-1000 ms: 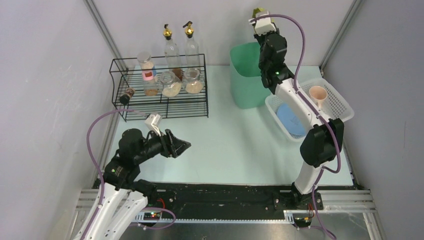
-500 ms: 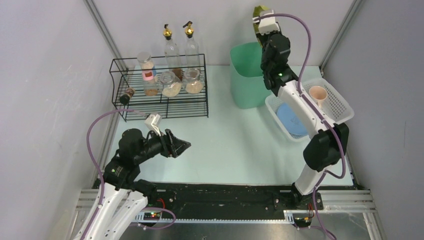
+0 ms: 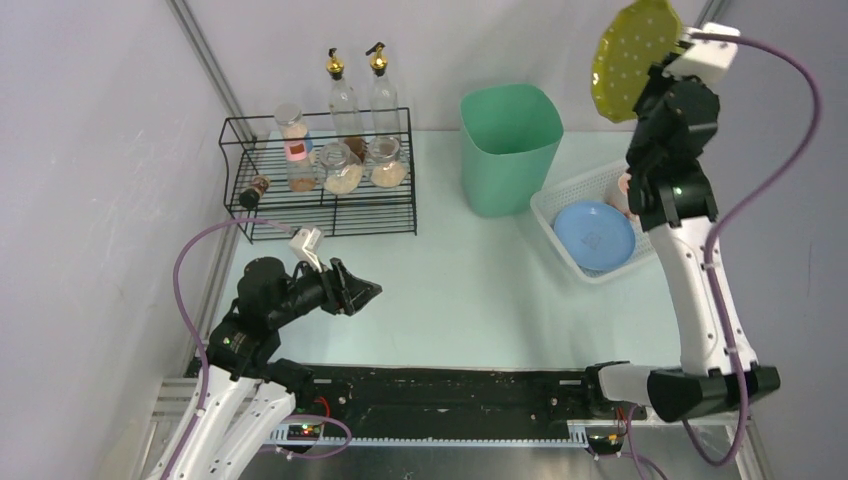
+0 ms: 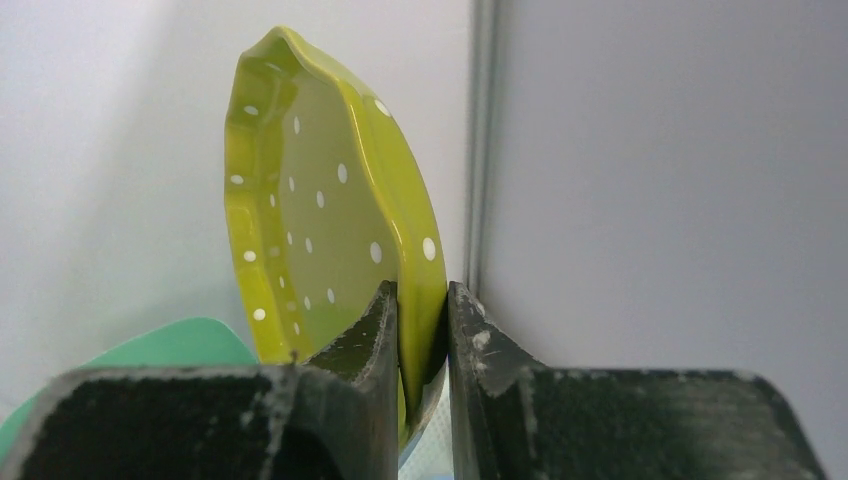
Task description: Clear the kitchen counter
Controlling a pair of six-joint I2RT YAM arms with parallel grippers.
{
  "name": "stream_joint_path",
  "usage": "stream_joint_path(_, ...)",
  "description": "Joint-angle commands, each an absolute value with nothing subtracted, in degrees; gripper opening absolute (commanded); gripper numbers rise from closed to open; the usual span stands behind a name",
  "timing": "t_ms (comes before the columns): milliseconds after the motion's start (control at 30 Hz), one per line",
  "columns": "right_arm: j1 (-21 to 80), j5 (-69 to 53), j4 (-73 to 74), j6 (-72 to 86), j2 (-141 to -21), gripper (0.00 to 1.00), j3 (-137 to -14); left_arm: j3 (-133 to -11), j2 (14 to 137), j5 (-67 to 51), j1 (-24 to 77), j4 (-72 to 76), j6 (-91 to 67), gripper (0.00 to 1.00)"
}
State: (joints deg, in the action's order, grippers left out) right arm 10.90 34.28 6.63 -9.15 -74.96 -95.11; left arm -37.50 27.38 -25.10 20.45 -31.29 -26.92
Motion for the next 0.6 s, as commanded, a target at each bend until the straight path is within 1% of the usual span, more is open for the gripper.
stream_joint_path(0,7.5,33.29,7.72,1.75,-67.89,0.0,-91.87,-37.2,27.37,-25.24,20.13,-30.38,-26.18,0.72)
stream_joint_path(233,-1.72,27.3,21.66,16.31,-60.73,0.0,-84.84,-37.12,26.69,-25.57,20.21,-30.35,-26.07,0.72)
stream_joint_path(400,-10.03,17.83,28.65,25.52,-58.02,0.0,-77.75,-37.09,26.18,-25.4,20.62,-30.42,-26.02,0.72)
stream_joint_path(567,-17.01,9.4,29.05,31.13,-57.03,0.0,-67.65,-37.09,25.35,-25.0,21.1,-30.39,-26.18,0.72)
